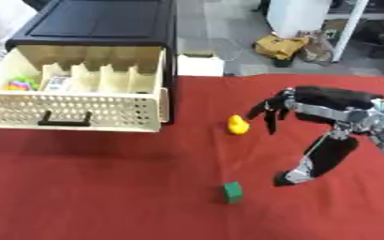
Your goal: Pick up objects from table and place into drawer.
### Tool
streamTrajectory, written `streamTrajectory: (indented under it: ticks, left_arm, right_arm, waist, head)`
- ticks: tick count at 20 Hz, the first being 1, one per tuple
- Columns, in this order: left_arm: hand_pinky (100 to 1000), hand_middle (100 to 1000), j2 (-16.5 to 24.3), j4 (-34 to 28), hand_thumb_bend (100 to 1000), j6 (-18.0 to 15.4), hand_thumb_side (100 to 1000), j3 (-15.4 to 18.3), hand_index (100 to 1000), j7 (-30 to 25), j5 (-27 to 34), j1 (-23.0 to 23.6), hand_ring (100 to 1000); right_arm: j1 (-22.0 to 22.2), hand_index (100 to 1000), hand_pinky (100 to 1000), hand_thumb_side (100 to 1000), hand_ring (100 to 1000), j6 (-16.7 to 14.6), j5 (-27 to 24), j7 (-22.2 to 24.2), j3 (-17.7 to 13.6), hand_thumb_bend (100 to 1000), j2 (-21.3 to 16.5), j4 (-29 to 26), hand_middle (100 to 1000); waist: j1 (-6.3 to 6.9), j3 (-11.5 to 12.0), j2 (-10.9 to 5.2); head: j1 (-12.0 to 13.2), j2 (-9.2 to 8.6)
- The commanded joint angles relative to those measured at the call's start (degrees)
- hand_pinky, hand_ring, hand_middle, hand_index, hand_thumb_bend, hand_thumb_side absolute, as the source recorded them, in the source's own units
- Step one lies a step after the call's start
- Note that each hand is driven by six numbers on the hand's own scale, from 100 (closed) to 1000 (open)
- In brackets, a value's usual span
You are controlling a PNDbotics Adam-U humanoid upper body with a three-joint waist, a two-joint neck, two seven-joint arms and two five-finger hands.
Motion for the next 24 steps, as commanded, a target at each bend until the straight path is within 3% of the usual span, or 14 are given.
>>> streamTrajectory:
  ticks: [1,8,12,19,24]
  left_arm:
    - [100,100,0.4,-0.7,120,0.0,1000,0.3,725,-0.1,0.3,-0.6,100]
    - [100,100,0.2,-0.7,120,0.2,1000,0.3,717,-0.3,0.3,-0.5,100]
    - [100,100,0.1,-0.7,120,0.2,1000,0.3,715,-0.3,0.3,-0.5,100]
    - [100,100,0.0,-0.7,114,0.3,1000,0.3,714,-0.5,0.5,-0.4,100]
    - [100,100,-0.1,-0.7,109,0.3,1000,0.3,713,-0.7,0.6,-0.3,100]
  right_arm:
    - [-1.2,855,723,263,774,2.4,1.5,0.4,0.5,669,0.0,-0.9,533]
    - [-2.6,831,706,268,761,6.0,2.3,1.1,2.8,657,2.2,-0.9,537]
    - [-2.6,825,703,259,759,6.6,2.3,1.8,3.6,648,2.9,-0.9,540]
    - [-2.4,835,695,243,762,7.3,2.0,2.7,4.2,635,3.6,-0.9,647]
    - [-1.9,832,690,219,760,7.8,2.2,3.1,4.2,607,3.7,-0.9,651]
  waist:
    - [0.01,0.1,-1.01]
    - [0.00,0.2,-1.15]
    - [0.01,0.2,-1.15]
    - [0.06,0.3,-1.04]
    - [0.11,0.3,-0.94]
  head:
    - [-0.3,0.31]
    - [-0.4,0.35]
    - [-0.5,0.33]
    - [-0.5,0.38]
    - [-0.6,0.36]
